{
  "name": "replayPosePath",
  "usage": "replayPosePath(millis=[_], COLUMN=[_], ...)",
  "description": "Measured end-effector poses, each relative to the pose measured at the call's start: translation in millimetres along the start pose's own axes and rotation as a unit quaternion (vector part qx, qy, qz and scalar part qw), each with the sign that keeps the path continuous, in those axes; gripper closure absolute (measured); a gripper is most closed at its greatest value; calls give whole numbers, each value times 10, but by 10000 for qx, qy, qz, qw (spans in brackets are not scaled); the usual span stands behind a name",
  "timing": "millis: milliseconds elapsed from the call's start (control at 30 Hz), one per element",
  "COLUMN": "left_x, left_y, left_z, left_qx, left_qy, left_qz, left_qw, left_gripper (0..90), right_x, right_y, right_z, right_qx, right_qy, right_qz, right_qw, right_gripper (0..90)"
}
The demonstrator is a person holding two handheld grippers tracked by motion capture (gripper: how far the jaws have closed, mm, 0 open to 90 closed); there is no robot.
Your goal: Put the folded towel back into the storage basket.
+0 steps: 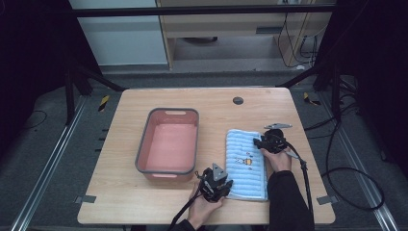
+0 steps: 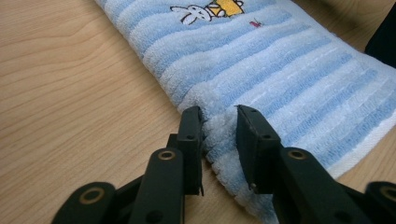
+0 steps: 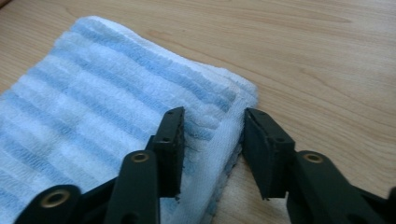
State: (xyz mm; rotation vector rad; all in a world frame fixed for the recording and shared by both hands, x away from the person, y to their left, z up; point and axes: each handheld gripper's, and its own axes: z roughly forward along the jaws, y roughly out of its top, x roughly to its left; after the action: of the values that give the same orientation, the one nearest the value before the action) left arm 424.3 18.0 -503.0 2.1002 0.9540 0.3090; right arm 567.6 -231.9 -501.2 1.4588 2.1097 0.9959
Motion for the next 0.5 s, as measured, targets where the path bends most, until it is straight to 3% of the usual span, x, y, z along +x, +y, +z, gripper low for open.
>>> replayPosePath(millis=[233, 500], left_x=[-17, -22], left_y=[6, 7], left_z=[3, -3], left_qx=[25, 6], left_qy=[-4, 10], left_qz=[-73, -114], left_qw=[10000, 9999], left_gripper=[777, 843], right_x=[38, 85], right_y=[1, 1], right_z=[-5, -8], right_qx=[6, -7], right_qy=[86, 54], right_qz=[-48, -97], right_qw=[10000, 9999], right_gripper=[752, 809])
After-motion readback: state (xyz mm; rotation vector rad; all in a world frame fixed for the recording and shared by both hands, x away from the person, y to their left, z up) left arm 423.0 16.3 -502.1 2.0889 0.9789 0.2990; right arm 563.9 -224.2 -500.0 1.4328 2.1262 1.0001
